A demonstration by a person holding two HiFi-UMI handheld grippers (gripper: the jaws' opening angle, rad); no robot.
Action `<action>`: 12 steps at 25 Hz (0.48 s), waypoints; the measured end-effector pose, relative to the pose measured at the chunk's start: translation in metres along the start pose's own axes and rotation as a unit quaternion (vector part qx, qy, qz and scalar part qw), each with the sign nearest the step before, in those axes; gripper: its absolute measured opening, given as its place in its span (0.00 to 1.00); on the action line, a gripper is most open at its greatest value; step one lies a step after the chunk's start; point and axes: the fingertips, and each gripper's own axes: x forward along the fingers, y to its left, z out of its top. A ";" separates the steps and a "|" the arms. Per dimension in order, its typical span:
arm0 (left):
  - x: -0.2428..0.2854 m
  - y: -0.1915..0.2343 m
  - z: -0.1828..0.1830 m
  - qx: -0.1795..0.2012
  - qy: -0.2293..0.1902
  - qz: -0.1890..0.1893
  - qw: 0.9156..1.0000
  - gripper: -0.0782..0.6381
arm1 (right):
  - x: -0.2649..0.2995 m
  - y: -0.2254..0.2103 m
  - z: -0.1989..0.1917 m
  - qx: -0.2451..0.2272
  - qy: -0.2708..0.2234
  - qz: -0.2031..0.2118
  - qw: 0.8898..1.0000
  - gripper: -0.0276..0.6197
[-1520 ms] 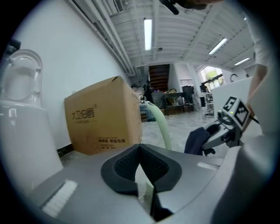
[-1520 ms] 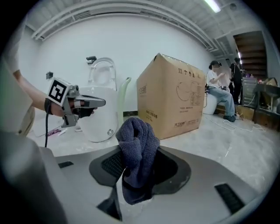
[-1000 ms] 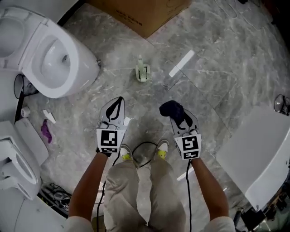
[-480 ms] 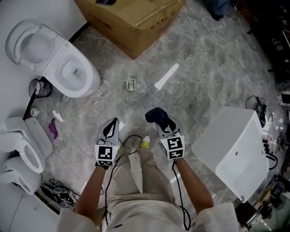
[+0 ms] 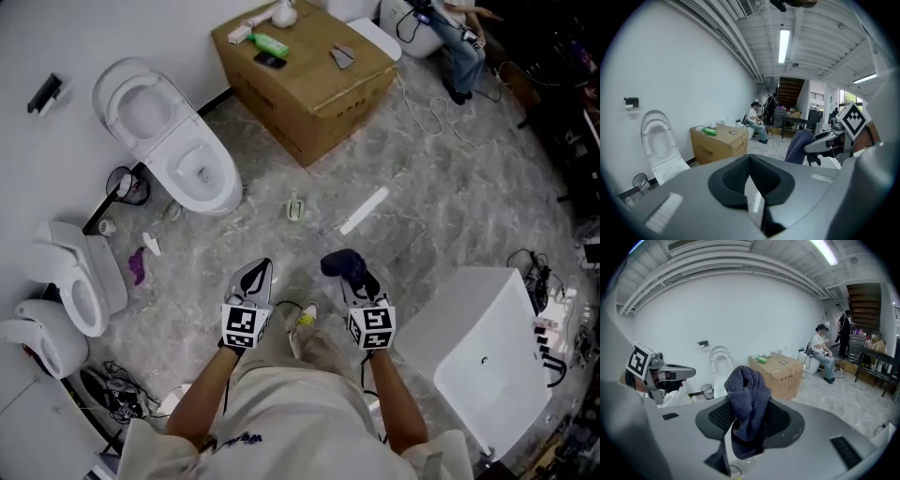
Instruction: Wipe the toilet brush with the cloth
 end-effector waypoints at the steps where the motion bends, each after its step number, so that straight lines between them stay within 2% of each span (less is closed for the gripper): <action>1: -0.006 0.000 0.011 0.004 -0.007 0.004 1.000 0.11 | -0.008 0.001 0.008 -0.004 -0.006 0.001 1.000 0.31; 7: -0.044 0.001 0.065 0.025 -0.047 0.020 0.998 0.11 | -0.044 0.010 0.049 -0.018 -0.049 0.005 0.999 0.31; 12: -0.070 -0.003 0.099 0.022 -0.080 0.035 0.996 0.11 | -0.072 0.016 0.078 -0.010 -0.078 0.012 0.997 0.32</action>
